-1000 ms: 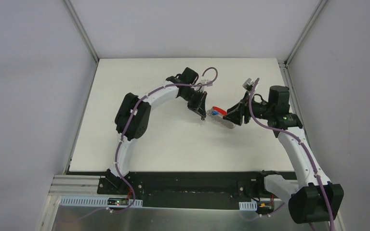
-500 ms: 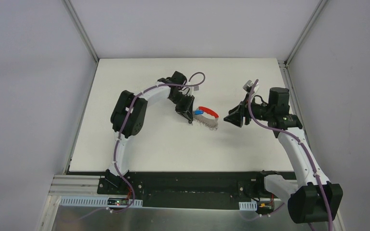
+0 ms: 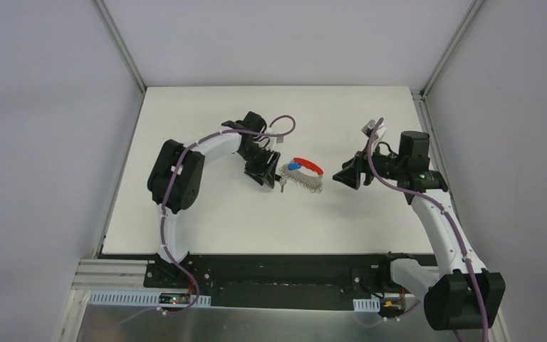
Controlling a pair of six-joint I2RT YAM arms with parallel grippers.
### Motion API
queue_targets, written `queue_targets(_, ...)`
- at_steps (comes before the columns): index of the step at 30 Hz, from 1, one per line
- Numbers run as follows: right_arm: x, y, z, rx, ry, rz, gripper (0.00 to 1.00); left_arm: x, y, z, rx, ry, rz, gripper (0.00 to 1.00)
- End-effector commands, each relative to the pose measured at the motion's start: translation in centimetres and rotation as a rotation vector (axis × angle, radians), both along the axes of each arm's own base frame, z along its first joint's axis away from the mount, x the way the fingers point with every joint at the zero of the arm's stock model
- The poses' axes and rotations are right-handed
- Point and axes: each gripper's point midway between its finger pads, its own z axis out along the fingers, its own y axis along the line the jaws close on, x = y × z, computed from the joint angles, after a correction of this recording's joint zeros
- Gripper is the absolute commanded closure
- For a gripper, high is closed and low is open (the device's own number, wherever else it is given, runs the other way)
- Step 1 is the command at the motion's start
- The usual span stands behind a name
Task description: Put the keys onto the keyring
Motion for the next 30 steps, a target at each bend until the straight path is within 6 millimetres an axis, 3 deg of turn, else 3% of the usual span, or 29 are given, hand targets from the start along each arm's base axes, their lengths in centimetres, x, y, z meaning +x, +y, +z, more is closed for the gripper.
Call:
queue_targets(1,0.6,-0.7,1.3,-0.020,-0.064,-0.032,0.32,0.6,2.7,4.2,0.046,-0.199,-0.031,0.43)
queue_targets(3,1.1,-1.0,1.4,-0.033,-0.064,-0.061,0.25,0.7,3.4,6.0,0.043,-0.267,-0.024,0.36)
queue_targets(7,2.6,-2.0,1.6,-0.065,-0.059,-0.149,0.01,1.5,5.8,10.0,0.074,-0.441,0.019,0.21)
queue_targets(16,6.3,-3.8,2.6,-0.046,-0.002,-0.377,0.00,2.2,12.0,18.9,0.167,-0.772,0.178,0.01)
queue_targets(22,7.5,-4.2,3.9,0.000,-0.051,-0.451,0.00,0.9,15.1,22.1,0.143,-0.863,0.319,0.01)
queue_targets(30,7.6,-3.7,4.9,0.077,-0.061,-0.455,0.02,-2.5,19.4,25.7,0.109,-1.022,0.472,0.01)
